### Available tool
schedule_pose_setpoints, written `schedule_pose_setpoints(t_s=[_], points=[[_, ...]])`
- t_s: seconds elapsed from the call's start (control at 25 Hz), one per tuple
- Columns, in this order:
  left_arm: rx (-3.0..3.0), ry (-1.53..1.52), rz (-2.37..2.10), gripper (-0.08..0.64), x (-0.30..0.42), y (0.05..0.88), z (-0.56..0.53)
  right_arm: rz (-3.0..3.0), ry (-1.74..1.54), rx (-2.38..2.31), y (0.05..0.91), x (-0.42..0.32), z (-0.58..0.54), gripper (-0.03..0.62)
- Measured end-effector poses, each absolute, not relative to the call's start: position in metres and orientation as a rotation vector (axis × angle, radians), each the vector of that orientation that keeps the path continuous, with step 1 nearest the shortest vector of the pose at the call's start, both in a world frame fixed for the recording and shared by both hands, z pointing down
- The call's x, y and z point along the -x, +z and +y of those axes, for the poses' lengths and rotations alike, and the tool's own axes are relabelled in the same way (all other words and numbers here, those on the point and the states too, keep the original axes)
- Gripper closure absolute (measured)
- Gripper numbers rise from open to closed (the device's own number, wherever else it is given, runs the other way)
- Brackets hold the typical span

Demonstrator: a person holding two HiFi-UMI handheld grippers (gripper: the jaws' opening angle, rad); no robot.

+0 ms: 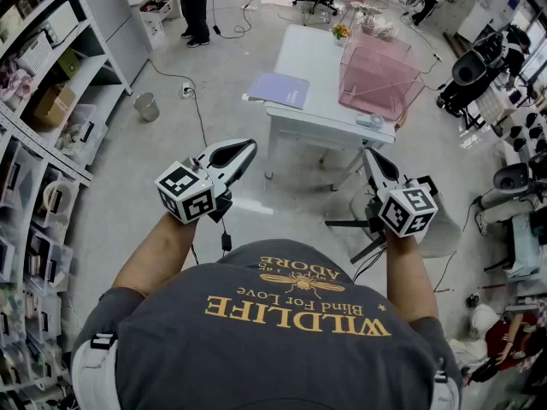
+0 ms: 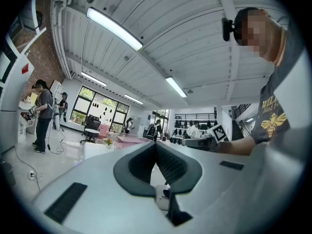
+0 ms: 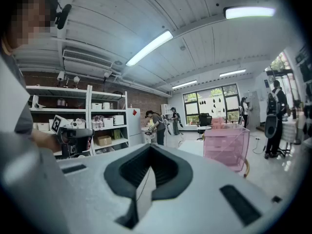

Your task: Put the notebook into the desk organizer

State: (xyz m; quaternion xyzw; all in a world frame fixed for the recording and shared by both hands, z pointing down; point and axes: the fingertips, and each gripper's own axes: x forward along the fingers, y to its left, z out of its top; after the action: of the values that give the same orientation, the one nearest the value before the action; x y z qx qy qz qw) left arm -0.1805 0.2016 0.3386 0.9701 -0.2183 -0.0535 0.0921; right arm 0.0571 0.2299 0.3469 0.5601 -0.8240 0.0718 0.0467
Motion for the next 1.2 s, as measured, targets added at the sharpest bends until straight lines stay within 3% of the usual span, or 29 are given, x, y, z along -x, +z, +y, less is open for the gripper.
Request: schedule_pose_setpoints(t_s=[1.0, 1.04, 1.08, 1.2], points=[[-2.857, -0.111, -0.674, 0.547, 0.159, 0.345, 0.195, -2.566, 0.213, -1.650, 0.354, -0.072, 0.223, 0.592], [-2.856, -0.101, -0.653, 0.293, 0.154, 0.345, 0.196, -2.575, 0.211, -1.639, 0.353, -0.074, 0.224, 0.592], [-2.856, -0.095, -0.643, 0.190, 0.149, 0.344, 0.198, -2.583, 0.207, -1.628, 0.352, -0.075, 0.225, 0.592], [-2.859, -0.087, -0.691, 0.135, 0.138, 0.342, 0.200, -2.601, 0.192, -1.605, 0.350, -0.086, 0.229, 0.592]])
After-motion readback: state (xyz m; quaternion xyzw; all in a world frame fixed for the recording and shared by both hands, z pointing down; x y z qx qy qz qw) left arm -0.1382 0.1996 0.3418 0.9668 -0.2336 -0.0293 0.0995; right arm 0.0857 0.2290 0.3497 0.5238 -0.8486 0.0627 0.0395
